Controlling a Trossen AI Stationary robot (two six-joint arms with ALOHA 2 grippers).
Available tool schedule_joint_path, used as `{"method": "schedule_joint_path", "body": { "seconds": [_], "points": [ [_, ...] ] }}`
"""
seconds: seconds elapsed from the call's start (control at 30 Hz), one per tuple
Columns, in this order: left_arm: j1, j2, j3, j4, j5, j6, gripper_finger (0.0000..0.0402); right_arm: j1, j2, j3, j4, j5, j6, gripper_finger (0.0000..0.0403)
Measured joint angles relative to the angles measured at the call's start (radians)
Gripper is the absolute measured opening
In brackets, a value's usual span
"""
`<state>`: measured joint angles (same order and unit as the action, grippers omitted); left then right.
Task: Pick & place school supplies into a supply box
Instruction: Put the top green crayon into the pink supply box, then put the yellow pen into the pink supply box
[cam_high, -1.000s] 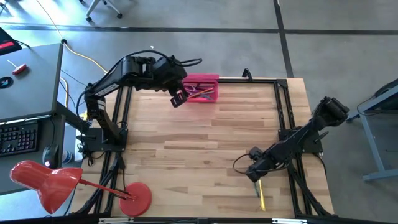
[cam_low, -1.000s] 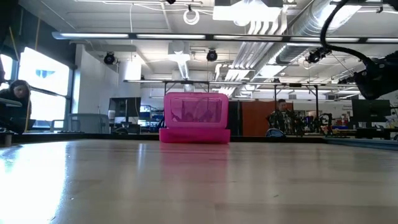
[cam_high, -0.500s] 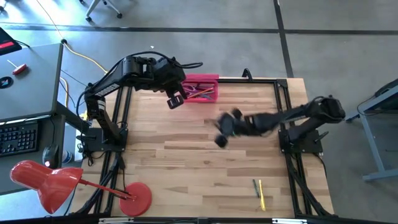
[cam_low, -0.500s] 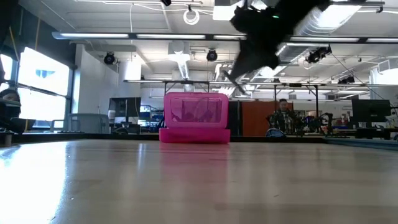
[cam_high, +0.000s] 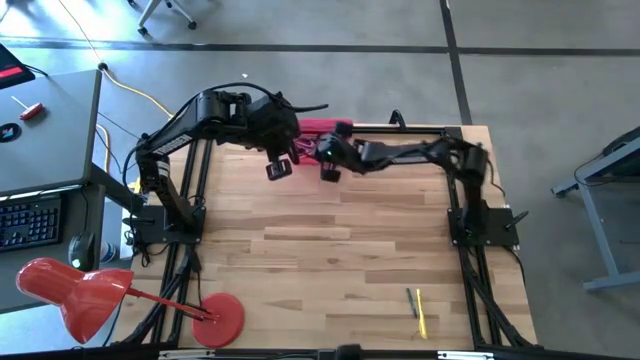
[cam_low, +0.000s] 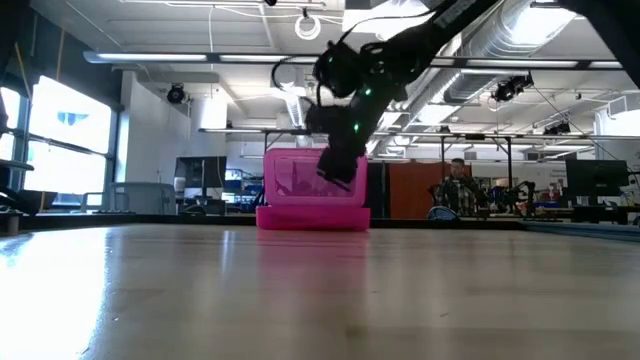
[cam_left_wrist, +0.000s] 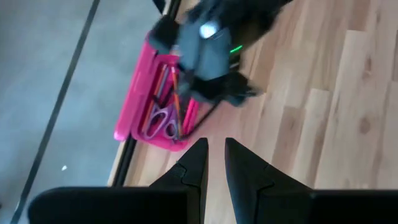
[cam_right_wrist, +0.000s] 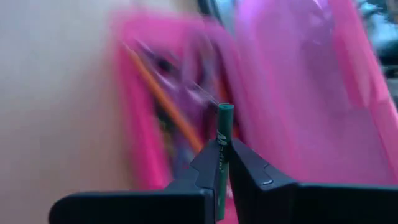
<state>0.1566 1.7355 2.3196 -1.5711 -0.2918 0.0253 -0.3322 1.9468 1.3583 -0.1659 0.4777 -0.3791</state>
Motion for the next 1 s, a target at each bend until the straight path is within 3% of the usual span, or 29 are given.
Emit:
{"method": "schedule_joint_path", "body": {
  "seconds": [0.07, 0.23, 0.47, 0.67, 0.8, 1.0],
  "points": [
    [0.000, 0.000, 0.000, 0.000, 0.024, 0.001, 0.0083, -0.021, 0.052, 0.050, -0.038, 0.032, -0.037, 0.0011],
    [0.000, 0.000, 0.000, 0.000, 0.040, 0.023, 0.0083, -0.059, 0.126, 0.126, -0.116, -0.071, 0.021, 0.0011],
    [0.000, 0.000, 0.000, 0.000, 0.040, 0.022, 0.0083, -0.058, 0.110, 0.130, -0.130, -0.127, 0.054, 0.0039],
    [0.000, 0.000, 0.000, 0.000, 0.070, -0.011, 0.0083, -0.016, 0.071, 0.130, -0.153, -0.002, 0.014, 0.0083],
    [0.000, 0.000, 0.000, 0.000, 0.069, -0.028, 0.0083, 0.045, 0.004, 0.130, -0.338, 0.064, 0.070, 0.0097],
    [0.000, 0.000, 0.000, 0.000, 0.065, -0.034, 0.0083, 0.232, -0.129, 0.130, -0.739, -0.107, 0.391, 0.0079]
  ]
}}
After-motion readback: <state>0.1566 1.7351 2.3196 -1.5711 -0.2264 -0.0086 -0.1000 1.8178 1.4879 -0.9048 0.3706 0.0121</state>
